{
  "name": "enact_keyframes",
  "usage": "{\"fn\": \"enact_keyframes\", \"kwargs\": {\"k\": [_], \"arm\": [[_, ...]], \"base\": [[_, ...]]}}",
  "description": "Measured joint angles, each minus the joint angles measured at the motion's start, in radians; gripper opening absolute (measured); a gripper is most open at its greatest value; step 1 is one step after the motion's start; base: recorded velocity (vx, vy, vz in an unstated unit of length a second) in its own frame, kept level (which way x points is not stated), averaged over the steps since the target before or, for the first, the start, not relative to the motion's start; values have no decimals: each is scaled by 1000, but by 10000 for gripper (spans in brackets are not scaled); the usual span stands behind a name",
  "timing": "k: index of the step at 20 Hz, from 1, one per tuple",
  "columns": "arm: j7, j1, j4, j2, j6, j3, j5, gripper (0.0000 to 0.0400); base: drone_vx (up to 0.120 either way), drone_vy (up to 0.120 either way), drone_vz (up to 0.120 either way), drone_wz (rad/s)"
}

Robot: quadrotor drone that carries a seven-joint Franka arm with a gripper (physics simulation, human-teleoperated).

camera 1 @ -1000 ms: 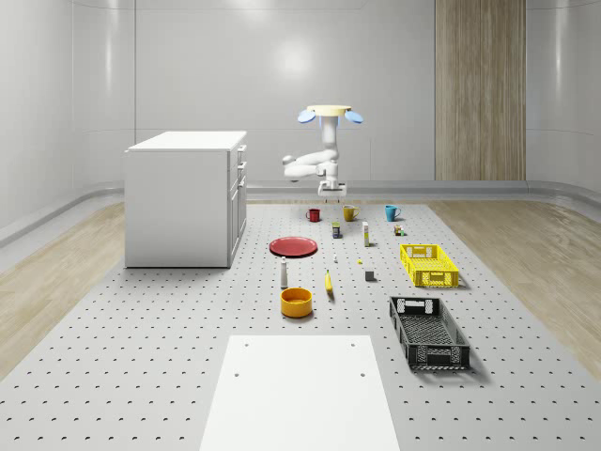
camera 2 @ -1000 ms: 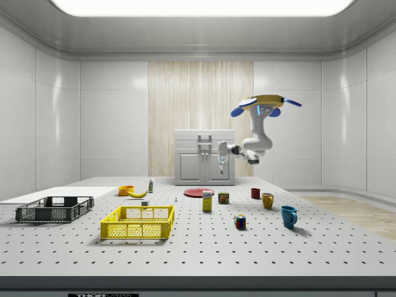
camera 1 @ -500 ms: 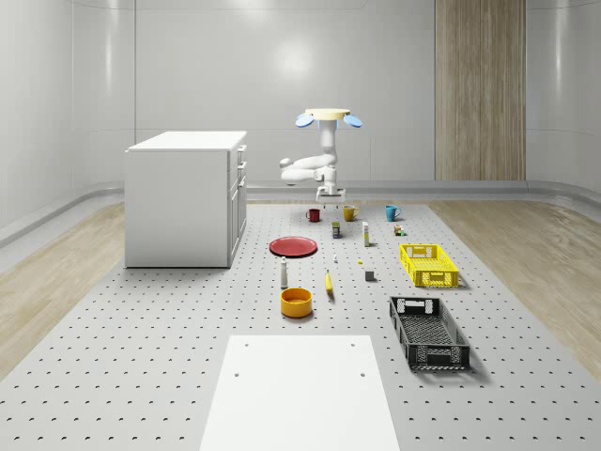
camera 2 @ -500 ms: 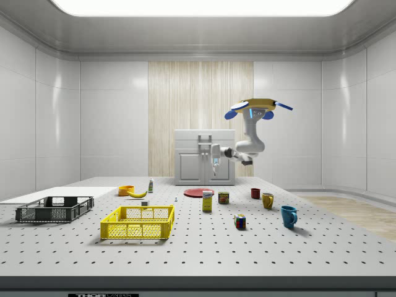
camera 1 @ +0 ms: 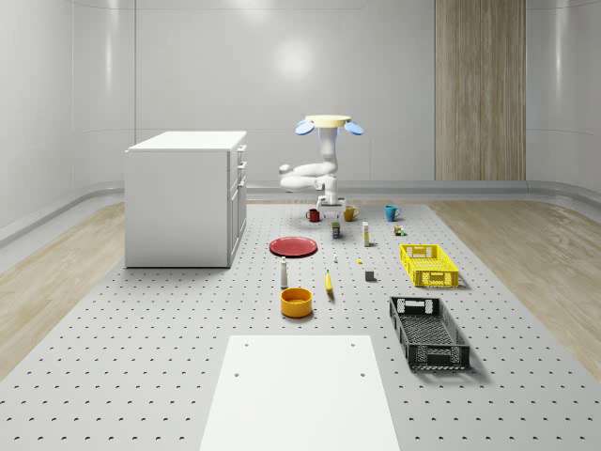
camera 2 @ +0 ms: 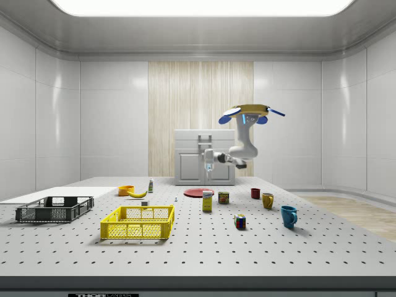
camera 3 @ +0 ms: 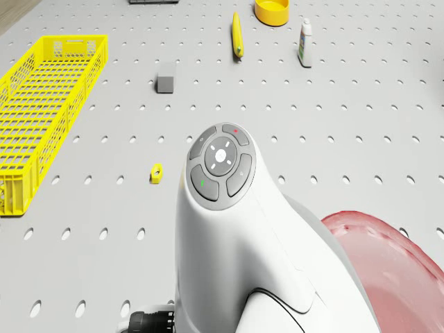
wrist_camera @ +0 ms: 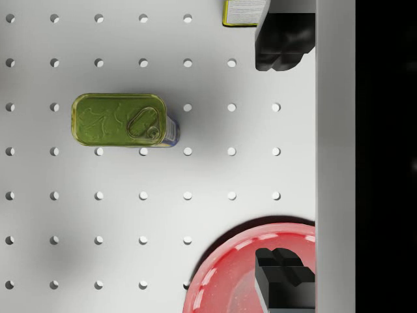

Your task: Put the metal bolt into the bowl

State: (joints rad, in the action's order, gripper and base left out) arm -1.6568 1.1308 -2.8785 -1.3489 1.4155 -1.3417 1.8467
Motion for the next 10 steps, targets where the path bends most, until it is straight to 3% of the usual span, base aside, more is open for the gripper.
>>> {"fn": "enact_keyframes", "kwargs": {"k": [5,10], "arm": [[-4,4,1,-16,15,-3,-7,400],[-7,8,2,-31,29,-6,-14,400]], "base": [[120,0,-120,0],[120,0,-8,0]]}}
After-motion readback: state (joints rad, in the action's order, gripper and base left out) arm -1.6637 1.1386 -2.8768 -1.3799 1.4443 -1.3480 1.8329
